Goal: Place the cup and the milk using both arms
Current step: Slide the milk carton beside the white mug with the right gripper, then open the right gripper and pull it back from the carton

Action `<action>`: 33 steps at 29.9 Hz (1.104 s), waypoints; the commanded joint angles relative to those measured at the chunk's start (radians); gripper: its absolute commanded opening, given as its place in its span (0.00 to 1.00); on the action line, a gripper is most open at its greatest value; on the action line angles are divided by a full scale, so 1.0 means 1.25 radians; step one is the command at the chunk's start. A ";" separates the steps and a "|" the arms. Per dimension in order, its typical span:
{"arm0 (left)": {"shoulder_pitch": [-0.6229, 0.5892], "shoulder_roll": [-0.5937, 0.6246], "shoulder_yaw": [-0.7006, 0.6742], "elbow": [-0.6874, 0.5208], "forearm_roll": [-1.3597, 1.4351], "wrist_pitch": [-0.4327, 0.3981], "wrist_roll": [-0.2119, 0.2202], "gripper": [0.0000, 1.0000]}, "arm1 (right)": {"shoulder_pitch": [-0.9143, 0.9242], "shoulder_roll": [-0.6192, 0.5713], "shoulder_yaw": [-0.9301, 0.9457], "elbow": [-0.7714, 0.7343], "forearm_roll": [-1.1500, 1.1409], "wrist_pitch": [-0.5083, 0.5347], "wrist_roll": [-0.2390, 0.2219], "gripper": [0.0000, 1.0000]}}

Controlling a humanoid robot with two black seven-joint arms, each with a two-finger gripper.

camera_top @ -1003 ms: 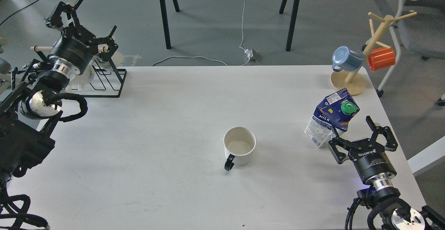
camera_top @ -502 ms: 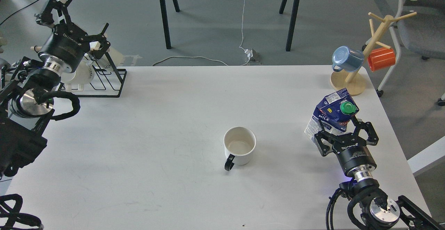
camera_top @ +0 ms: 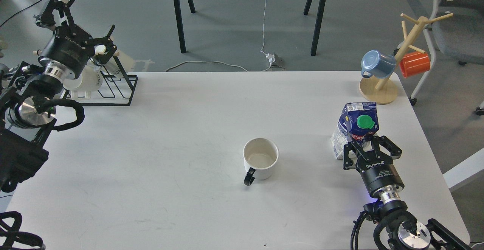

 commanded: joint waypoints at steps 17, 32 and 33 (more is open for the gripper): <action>0.002 0.000 0.005 0.008 0.003 0.003 0.000 0.99 | -0.058 0.163 -0.085 0.090 -0.145 0.000 -0.002 0.22; 0.011 -0.001 0.010 0.010 0.005 0.002 0.000 0.99 | -0.067 0.163 -0.081 0.070 -0.142 0.000 0.003 0.53; 0.011 -0.001 0.010 0.010 0.005 0.002 0.000 0.99 | -0.068 0.163 -0.081 0.071 -0.142 0.000 0.003 0.56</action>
